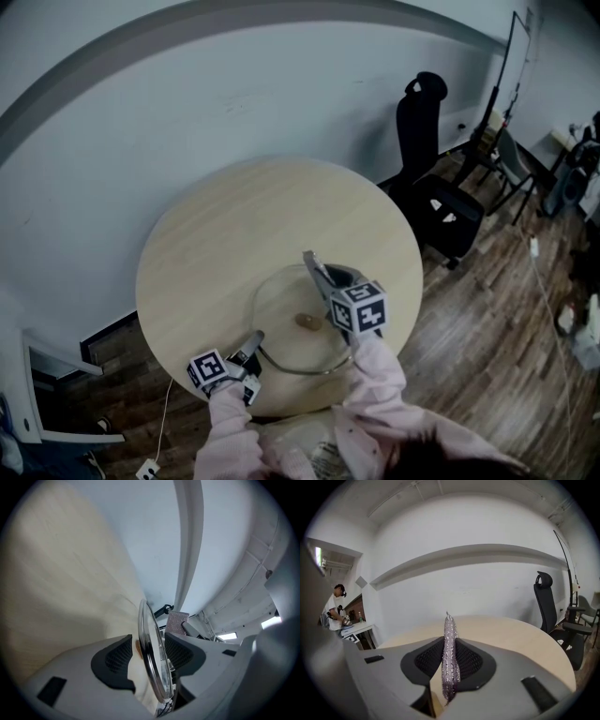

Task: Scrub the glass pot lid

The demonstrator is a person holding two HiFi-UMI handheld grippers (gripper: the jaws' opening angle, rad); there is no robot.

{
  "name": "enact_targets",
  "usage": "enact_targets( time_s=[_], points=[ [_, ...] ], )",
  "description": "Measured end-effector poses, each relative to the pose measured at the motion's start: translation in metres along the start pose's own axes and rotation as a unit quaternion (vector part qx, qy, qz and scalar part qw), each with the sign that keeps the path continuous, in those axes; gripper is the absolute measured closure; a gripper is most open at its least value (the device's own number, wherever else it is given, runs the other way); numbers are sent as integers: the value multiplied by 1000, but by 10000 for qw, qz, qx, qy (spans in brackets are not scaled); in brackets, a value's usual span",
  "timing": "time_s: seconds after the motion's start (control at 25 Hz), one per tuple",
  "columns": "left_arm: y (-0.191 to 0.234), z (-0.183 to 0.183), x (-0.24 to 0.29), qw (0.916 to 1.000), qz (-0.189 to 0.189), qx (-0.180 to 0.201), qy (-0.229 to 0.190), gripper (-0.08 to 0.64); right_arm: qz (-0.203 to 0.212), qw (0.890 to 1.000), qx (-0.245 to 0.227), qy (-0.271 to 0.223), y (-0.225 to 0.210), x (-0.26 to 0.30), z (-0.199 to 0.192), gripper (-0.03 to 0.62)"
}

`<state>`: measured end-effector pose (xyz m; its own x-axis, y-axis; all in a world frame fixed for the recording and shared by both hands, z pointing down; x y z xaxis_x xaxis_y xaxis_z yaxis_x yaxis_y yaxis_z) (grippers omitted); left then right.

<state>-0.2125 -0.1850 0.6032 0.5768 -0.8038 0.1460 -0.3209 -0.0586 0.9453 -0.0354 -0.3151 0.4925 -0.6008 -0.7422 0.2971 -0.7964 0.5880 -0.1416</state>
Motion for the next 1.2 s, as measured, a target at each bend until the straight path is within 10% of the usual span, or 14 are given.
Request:
enact_targets(
  time_s=[0.28, 1.2],
  points=[
    [0, 1, 2, 9998, -127, -45, 143, 469, -169, 9982, -439, 367, -1, 11, -8, 509],
    [-1, 5, 5, 9987, -309, -234, 332, 477, 7, 9889, -977, 1123, 16, 38, -36, 508]
  ],
)
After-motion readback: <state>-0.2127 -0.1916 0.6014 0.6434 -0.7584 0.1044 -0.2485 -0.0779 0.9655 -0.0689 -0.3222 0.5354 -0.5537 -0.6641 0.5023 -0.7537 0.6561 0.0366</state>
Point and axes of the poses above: the fingertips, and each gripper's own axes: x forward along the fingers, y to its left, z out of its top, the point moved 2 cm from there along -x, backward along the fingers, and after that the axes turned 4 degrees about -y, right-handed, at the moved point
